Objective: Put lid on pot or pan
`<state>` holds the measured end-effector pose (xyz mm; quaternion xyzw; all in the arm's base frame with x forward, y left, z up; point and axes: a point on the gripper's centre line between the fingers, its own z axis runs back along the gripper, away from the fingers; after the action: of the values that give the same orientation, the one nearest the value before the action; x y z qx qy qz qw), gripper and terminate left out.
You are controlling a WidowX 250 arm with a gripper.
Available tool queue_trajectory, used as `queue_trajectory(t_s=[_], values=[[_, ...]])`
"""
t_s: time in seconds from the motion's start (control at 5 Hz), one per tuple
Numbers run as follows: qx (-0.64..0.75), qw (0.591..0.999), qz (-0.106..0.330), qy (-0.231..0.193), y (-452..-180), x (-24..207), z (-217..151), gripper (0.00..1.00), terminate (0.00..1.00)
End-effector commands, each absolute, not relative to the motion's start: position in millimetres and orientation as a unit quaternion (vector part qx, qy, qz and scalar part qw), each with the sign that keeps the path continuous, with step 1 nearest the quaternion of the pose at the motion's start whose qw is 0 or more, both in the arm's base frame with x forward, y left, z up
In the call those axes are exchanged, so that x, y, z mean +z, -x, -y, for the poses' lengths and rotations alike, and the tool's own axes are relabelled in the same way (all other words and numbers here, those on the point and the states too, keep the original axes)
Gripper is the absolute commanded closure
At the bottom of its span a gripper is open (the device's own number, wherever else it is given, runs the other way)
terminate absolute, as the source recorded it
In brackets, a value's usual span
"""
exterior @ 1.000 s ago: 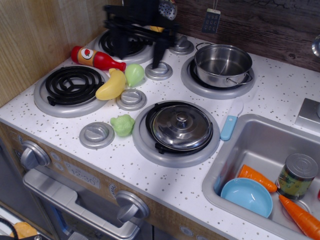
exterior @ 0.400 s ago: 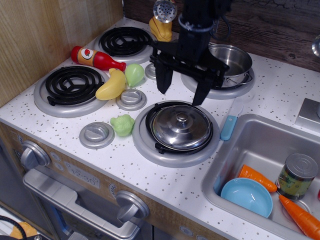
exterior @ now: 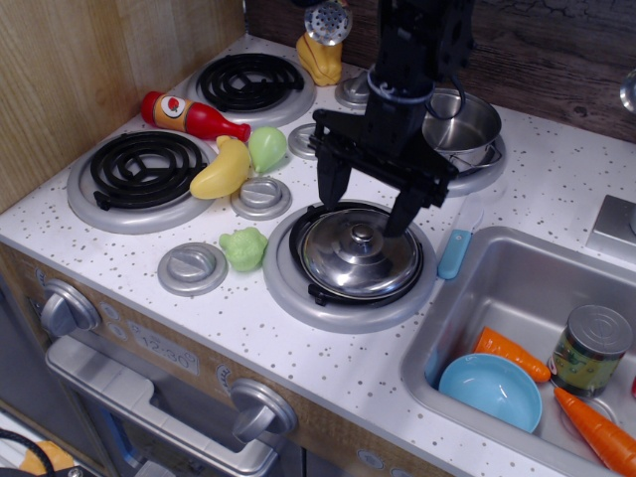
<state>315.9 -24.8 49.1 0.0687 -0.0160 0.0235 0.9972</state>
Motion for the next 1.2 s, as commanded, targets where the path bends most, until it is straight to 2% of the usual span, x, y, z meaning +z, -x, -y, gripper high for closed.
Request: queue_trajectory(t_s=[0.0,0.2,0.4,0.8,1.0], values=[[0.027,0.998,0.038,-0.051,-319.9,46.6,24.3,0.00,0.00],[0.023,0.998,0.042,-0.046,-320.5,37.4,17.3,0.00,0.00],[0.025,0.998,0.037,-0.033,-321.6,35.0,15.7,1.00,0.00],[0.034,0.999,0.027,-0.026,-319.4,44.7,17.3,1.00,0.00],[0.047,0.998,0.036,-0.029,-327.1,65.2,17.1,1.00,0.00]])
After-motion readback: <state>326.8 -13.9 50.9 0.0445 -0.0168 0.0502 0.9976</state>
